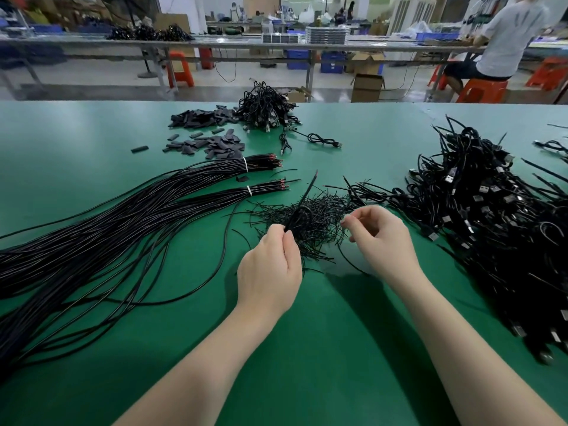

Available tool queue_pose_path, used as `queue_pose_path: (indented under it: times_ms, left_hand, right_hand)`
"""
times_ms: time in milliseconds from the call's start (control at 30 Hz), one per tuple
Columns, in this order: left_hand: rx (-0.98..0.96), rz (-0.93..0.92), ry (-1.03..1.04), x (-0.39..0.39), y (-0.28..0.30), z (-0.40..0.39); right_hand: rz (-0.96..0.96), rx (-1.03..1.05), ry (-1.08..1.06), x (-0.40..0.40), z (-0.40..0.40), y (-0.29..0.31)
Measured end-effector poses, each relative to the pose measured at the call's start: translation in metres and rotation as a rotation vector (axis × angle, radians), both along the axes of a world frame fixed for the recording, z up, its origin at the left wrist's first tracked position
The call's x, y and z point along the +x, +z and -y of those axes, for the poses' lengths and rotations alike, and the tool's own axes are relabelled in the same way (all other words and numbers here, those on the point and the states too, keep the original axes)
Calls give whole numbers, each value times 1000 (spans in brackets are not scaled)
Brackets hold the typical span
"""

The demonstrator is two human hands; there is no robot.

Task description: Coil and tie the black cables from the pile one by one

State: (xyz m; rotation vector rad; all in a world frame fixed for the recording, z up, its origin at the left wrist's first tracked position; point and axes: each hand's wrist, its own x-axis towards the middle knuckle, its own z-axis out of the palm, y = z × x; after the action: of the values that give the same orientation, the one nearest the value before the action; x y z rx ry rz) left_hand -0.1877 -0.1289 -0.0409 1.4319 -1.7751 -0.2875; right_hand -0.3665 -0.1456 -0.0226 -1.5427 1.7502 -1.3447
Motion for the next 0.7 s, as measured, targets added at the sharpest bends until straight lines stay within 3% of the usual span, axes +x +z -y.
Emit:
queue_pose_path:
  times_ms: [233, 367, 567, 700]
  left_hand:
    - [62, -25, 30, 3, -5, 5]
    - [76, 54, -15, 1, -6, 4]
    - [92, -50, -130, 1, -1, -1]
    - [99, 42, -155, 0, -1, 1]
  right_hand:
    - [-182, -250, 227, 21, -13, 19]
    - [-148, -309, 343, 40, -19, 16]
    - [-64, -296, 331, 43, -18, 14]
    - [-111, -294, 312, 42, -18, 13]
